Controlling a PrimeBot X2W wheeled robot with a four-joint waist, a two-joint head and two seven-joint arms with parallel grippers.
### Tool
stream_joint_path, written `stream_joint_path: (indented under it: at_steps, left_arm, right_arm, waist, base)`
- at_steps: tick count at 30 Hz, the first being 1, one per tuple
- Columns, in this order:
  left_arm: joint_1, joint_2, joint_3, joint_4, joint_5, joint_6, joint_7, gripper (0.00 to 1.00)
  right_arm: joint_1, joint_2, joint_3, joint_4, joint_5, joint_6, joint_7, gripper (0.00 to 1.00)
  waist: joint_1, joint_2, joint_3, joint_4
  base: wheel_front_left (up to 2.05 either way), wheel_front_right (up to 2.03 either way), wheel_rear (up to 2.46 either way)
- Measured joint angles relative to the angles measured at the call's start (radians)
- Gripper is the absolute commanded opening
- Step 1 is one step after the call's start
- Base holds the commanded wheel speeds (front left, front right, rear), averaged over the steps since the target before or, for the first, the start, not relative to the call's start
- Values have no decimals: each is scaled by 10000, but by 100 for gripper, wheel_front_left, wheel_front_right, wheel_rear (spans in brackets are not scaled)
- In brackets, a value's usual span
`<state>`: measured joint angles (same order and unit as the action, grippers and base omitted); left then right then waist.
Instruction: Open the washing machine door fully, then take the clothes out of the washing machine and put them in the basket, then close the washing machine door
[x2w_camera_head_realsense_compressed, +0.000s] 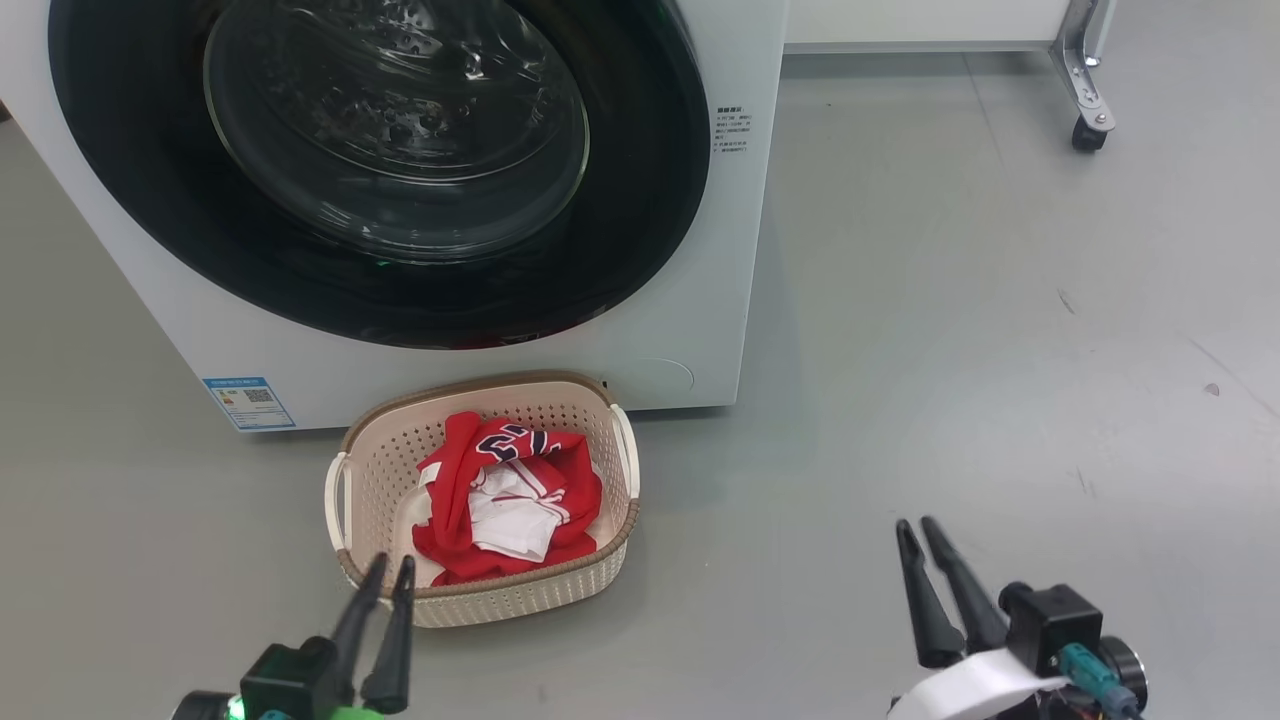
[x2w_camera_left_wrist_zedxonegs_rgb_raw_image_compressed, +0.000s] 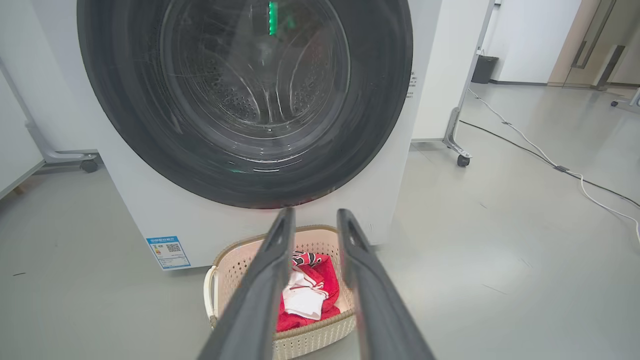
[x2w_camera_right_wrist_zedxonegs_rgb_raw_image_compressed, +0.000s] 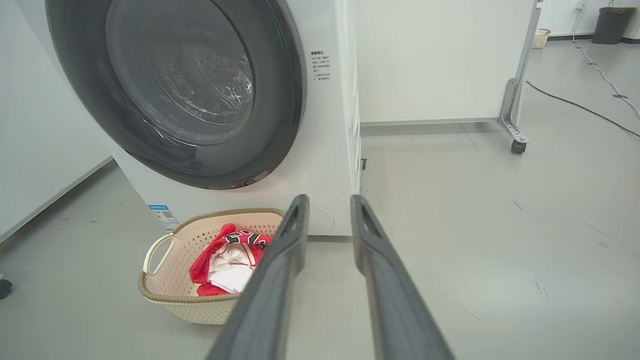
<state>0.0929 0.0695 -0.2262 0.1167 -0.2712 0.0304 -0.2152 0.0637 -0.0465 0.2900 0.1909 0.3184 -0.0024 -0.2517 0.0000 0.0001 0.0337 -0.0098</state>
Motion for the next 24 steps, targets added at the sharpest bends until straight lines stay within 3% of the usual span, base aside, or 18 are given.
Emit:
stream_joint_path:
  at_steps: [11, 24]
  left_arm:
    - [97, -171, -125, 821, -247, -8, 0, 0]
    - [156, -180, 140, 717, -2247, -194, 301, 0]
  right_arm:
    - [525, 48, 54, 706, 226, 8, 12, 0]
    - [524, 58, -343, 397, 2211, 100, 268, 0]
  waist:
    - [0, 0, 0, 1]
    - [0, 0, -38, 20]
  base:
    - [0, 0, 0]
    - [0, 0, 0]
